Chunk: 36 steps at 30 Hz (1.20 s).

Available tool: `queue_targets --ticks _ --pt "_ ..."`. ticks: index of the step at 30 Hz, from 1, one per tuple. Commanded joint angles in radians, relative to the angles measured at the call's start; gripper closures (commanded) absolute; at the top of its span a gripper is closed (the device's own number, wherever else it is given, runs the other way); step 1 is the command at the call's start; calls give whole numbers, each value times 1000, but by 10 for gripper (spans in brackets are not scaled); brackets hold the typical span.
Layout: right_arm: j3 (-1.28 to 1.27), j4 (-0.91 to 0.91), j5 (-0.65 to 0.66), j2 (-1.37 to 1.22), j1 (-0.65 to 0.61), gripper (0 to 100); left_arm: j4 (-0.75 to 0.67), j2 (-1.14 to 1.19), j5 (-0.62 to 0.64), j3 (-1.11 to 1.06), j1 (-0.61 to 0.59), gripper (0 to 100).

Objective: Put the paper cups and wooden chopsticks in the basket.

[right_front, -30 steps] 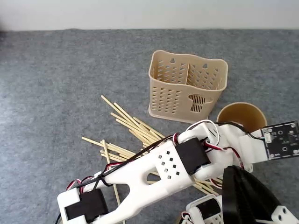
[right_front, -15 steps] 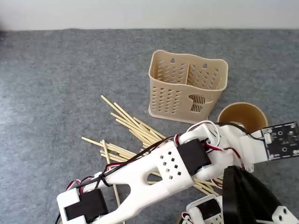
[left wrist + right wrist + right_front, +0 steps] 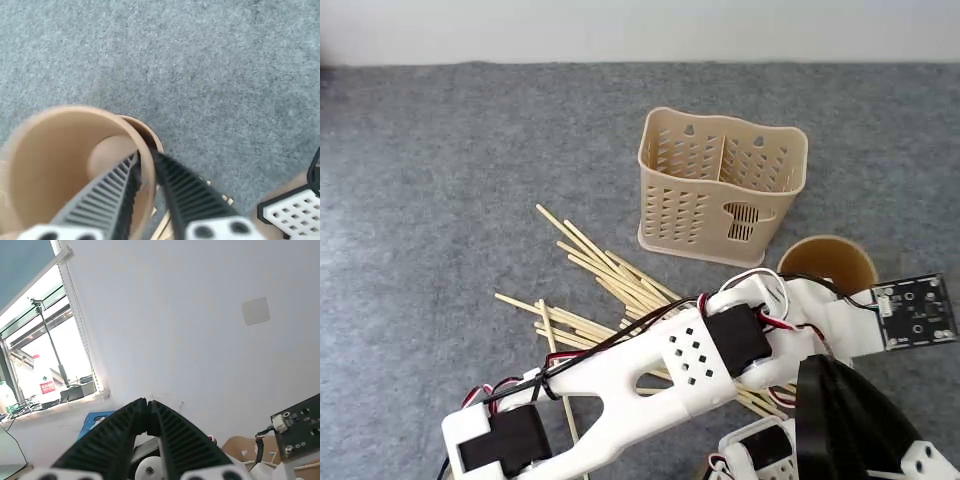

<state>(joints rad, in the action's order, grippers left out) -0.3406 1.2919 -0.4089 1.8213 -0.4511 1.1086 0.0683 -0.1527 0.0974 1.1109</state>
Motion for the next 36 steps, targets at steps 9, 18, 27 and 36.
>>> queue_targets --ticks 9,18,27,36 --pt "17 45 -6 -5 -5 990 52 -69 137 79 -28 746" --pt "23 42 -6 -5 -7 990 86 -69 137 160 -219 746" --pt "23 102 0 -5 -8 988 450 -71 135 559 -325 748" --pt "17 294 51 -5 -10 988 647 -91 143 843 -598 992"
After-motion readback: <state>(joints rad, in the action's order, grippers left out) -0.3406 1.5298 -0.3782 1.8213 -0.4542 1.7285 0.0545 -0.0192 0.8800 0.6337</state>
